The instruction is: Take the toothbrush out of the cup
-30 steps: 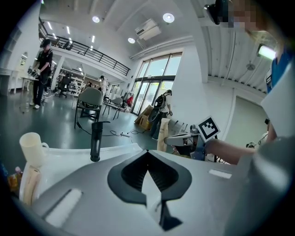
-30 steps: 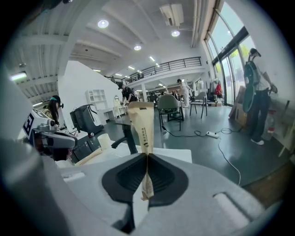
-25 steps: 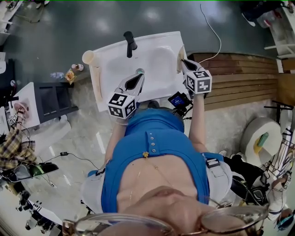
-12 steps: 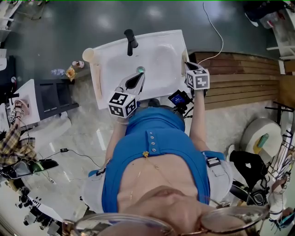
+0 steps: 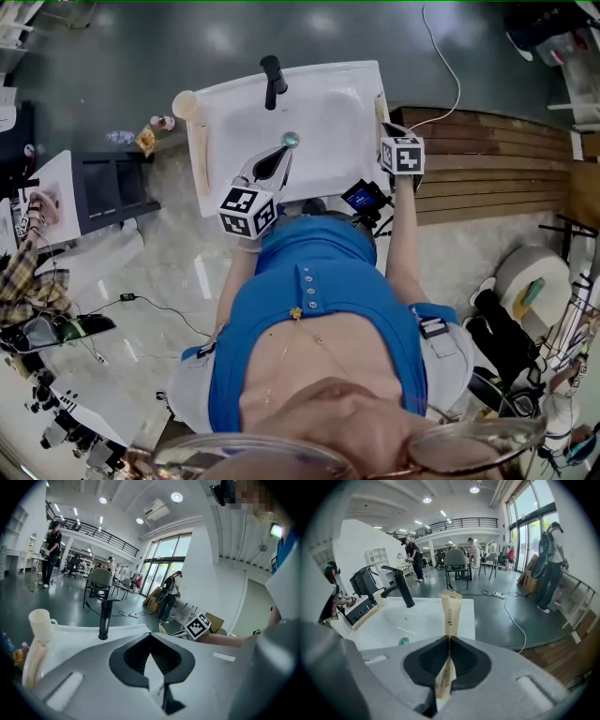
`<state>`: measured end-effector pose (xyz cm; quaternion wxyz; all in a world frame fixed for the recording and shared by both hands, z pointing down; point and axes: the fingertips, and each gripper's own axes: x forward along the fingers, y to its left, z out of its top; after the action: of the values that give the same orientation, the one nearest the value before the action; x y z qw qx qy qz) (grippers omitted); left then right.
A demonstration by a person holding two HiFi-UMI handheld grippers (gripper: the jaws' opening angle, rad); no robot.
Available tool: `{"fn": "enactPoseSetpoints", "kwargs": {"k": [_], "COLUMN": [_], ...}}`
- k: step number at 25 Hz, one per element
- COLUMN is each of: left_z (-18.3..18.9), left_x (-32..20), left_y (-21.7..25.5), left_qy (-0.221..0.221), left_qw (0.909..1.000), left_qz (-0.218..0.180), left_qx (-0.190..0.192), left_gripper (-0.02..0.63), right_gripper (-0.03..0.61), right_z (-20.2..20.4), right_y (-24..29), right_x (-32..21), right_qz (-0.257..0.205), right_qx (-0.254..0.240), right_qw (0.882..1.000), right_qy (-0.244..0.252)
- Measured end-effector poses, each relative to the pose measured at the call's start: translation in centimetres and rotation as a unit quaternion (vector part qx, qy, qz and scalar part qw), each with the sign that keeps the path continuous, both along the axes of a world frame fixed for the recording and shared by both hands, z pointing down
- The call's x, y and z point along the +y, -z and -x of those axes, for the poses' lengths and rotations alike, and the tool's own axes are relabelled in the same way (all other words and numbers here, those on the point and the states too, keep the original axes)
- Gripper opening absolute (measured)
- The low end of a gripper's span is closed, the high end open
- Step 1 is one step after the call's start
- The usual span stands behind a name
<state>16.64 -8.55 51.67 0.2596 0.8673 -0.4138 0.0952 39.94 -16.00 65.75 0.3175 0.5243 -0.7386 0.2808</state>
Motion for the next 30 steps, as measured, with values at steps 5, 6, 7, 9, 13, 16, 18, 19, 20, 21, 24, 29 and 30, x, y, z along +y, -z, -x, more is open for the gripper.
{"fn": "enactPoseSetpoints", "kwargs": {"k": [5,6,7,9,13,16,18,19,20,21,24,29,30], "left_z": [0.8,1.0,1.1,1.4,2.0,2.2,2.3,2.3,2.3,2.3,2.3,2.1,2.1], "left_x": [0.0,0.0,0.0,0.0,-0.2,-0.1,-0.1,-0.1,-0.2,-0.2,-0.3,-0.4,-0.4], "left_y": [-0.1,0.0,0.0,0.0,-0.1,-0.1,0.0,0.1,0.1,0.2,0.0,-0.4,-0.4], "left_qy": [0.012,0.015,0.017,0.022,0.028,0.031,0.032,0.032,0.032,0.033,0.031,0.027,0.025], "left_qw": [0.9999,0.9999,0.9998,0.9998,0.9996,0.9995,0.9995,0.9995,0.9994,0.9994,0.9995,0.9996,0.9996], "left_qz": [0.002,0.003,0.003,0.004,0.005,0.005,0.005,0.006,0.006,0.006,0.007,0.007,0.007], "left_qx": [0.002,0.002,0.003,0.002,0.004,0.004,0.004,0.004,0.004,0.004,0.005,0.006,0.006], "left_gripper": [0.002,0.002,0.002,0.002,0.002,0.002,0.002,0.002,0.002,0.002,0.002,0.002,0.002], "right_gripper": [0.011,0.011,0.011,0.011,0.012,0.014,0.014,0.015,0.017,0.018,0.029,0.048,0.054], "right_z": [-0.1,-0.3,-0.5,-0.6,-0.8,-1.1,-1.1,-1.0,-1.0,-1.0,-1.3,-1.2,-1.2], "right_y": [-1.2,-1.4,-1.7,-2.1,-3.1,-3.6,-4.0,-4.1,-4.3,-4.6,-4.7,-5.0,-5.0], "right_x": [-0.4,-0.4,-0.4,-0.5,-0.6,-0.4,-0.4,-0.5,-0.6,-0.6,-0.2,-0.3,-0.1], "right_qz": [0.014,0.017,0.019,0.024,0.033,0.04,0.041,0.04,0.04,0.041,0.047,0.041,0.042], "right_qx": [0.006,0.014,0.02,0.029,0.048,0.065,0.071,0.073,0.075,0.077,0.093,0.094,0.093], "right_qw": [1.0,1.0,1.0,0.999,0.998,0.997,0.997,0.997,0.996,0.996,0.994,0.995,0.995], "right_qy": [-0.008,-0.011,-0.012,-0.011,-0.011,-0.012,-0.009,-0.005,-0.002,0.0,-0.008,-0.008,-0.007]}}
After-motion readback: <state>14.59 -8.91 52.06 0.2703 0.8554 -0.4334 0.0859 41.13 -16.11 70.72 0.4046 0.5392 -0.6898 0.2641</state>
